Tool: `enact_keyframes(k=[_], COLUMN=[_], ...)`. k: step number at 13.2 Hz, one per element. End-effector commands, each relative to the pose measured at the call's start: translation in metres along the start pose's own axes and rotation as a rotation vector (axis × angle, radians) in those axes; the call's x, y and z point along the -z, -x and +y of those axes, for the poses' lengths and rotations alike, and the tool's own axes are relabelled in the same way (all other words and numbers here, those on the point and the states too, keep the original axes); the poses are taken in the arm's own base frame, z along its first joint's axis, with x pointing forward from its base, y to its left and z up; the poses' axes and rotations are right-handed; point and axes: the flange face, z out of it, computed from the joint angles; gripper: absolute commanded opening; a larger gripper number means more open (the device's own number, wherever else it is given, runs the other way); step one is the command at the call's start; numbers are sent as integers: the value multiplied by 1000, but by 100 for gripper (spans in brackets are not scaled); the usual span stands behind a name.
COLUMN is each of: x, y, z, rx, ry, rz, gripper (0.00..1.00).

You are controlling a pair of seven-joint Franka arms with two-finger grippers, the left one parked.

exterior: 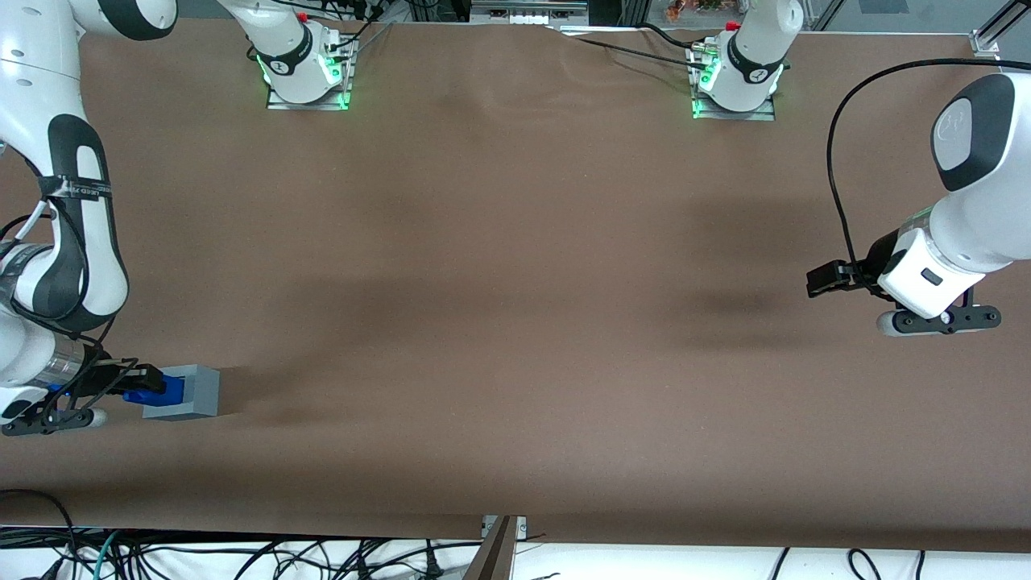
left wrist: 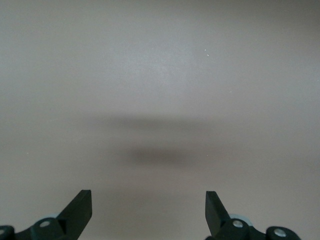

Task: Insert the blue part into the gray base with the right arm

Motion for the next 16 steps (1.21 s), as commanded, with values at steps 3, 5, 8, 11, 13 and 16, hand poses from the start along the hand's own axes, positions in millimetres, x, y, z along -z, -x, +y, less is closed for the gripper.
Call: enact_keyframes(k=[3,5,8,11,13,16], x=[-2,-7,-18,-28,-32,-35], y=[-2,-1,2,6,8,10], z=[2,2,2,1,0,-1], rx=[16,16,7,4,1,-1], ry=[3,1,-7,-15,-19,-21], rz=[-14,-20,-34,-51,-59,-66], gripper=[31,31,31,31,31,31])
